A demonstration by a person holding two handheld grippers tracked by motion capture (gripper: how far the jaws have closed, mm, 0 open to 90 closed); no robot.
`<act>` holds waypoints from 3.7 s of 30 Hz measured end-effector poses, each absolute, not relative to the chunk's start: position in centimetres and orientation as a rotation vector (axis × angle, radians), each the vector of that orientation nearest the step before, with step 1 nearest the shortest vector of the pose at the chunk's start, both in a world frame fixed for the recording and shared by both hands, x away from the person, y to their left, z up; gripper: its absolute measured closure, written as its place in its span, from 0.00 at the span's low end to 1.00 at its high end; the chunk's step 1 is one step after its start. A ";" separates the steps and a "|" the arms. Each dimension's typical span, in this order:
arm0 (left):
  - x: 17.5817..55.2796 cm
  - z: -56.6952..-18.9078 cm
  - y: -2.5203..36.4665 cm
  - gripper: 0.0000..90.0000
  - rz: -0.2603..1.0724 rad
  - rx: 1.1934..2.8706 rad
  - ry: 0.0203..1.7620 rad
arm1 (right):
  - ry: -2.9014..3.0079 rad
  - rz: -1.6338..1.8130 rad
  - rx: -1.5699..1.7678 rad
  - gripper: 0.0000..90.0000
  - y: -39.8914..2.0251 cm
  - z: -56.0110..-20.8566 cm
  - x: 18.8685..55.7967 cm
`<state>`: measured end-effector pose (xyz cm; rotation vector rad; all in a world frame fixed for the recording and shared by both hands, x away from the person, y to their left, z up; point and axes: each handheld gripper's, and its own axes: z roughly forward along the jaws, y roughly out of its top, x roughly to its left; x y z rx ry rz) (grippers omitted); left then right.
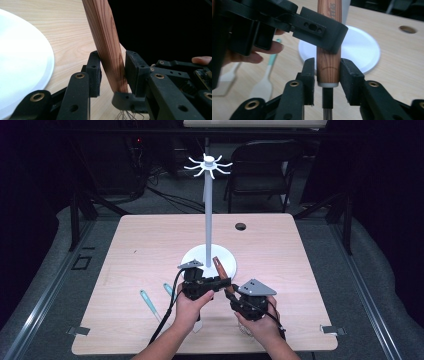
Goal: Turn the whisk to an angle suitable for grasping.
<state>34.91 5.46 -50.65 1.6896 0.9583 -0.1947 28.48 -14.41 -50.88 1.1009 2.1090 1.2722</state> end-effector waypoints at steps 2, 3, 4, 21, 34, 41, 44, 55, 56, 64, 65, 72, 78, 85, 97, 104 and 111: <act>35.0 -50.6 5.5 0.74 -0.194 1.688 0.963 | 2.156 1.305 1.121 0.71 -14.8 -51.0 28.8; 35.0 -50.6 5.6 0.74 -0.191 1.691 0.958 | 2.171 1.311 1.132 0.71 -14.9 -51.0 28.9; 35.0 -50.6 5.6 0.74 -0.190 1.691 0.959 | 2.184 1.321 1.152 0.71 -15.0 -51.1 29.0; 34.5 -50.8 4.9 0.74 -0.188 1.692 0.946 | 2.164 1.329 1.212 0.78 -15.0 -51.2 29.2; 34.5 -50.4 5.0 0.78 -0.210 1.665 0.956 | 2.140 1.353 1.207 0.75 -15.2 -50.9 29.0; 35.0 -49.0 5.9 0.81 -0.192 1.669 0.933 | 2.094 1.410 1.180 0.71 -15.9 -50.3 28.4; 35.1 -48.0 6.5 0.81 -0.133 1.693 0.924 | 2.073 1.421 1.180 0.70 -16.6 -50.0 28.2; 35.1 -45.7 7.2 0.81 -0.095 1.806 0.836 | 2.061 1.348 1.295 0.69 -18.0 -51.6 29.8; 35.1 -45.7 7.2 0.81 -0.091 1.819 0.833 | 2.065 1.349 1.299 0.69 -18.0 -51.7 29.9; 35.5 -44.6 7.3 0.81 -0.084 1.892 0.783 | 2.080 1.311 1.325 0.68 -18.5 -52.2 30.3; 35.6 -44.4 7.5 0.81 -0.081 1.902 0.776 | 2.078 1.314 1.330 0.67 -18.5 -52.2 30.3; 36.6 -41.5 8.7 0.81 -0.083 1.918 0.724 | 2.087 1.307 1.343 0.67 -18.6 -52.6 30.5; 37.7 -38.7 9.8 0.81 -0.078 1.903 0.689 | 2.095 1.304 1.345 0.66 -18.6 -52.7 30.6; 38.7 -36.3 10.2 0.81 -0.074 1.900 0.647 | 2.099 1.297 1.349 0.66 -18.5 -52.9 30.6; 40.2 -34.0 9.1 0.81 -0.037 1.940 0.610 | 2.104 1.285 1.349 0.66 -18.7 -53.1 30.7; 41.1 -31.1 8.0 0.81 -0.016 1.923 0.584 | 2.092 1.285 1.370 0.66 -19.2 -53.3 30.6; 41.8 -29.6 8.2 0.81 -0.018 1.901 0.579 | 2.083 1.290 1.367 0.66 -19.3 -53.2 30.2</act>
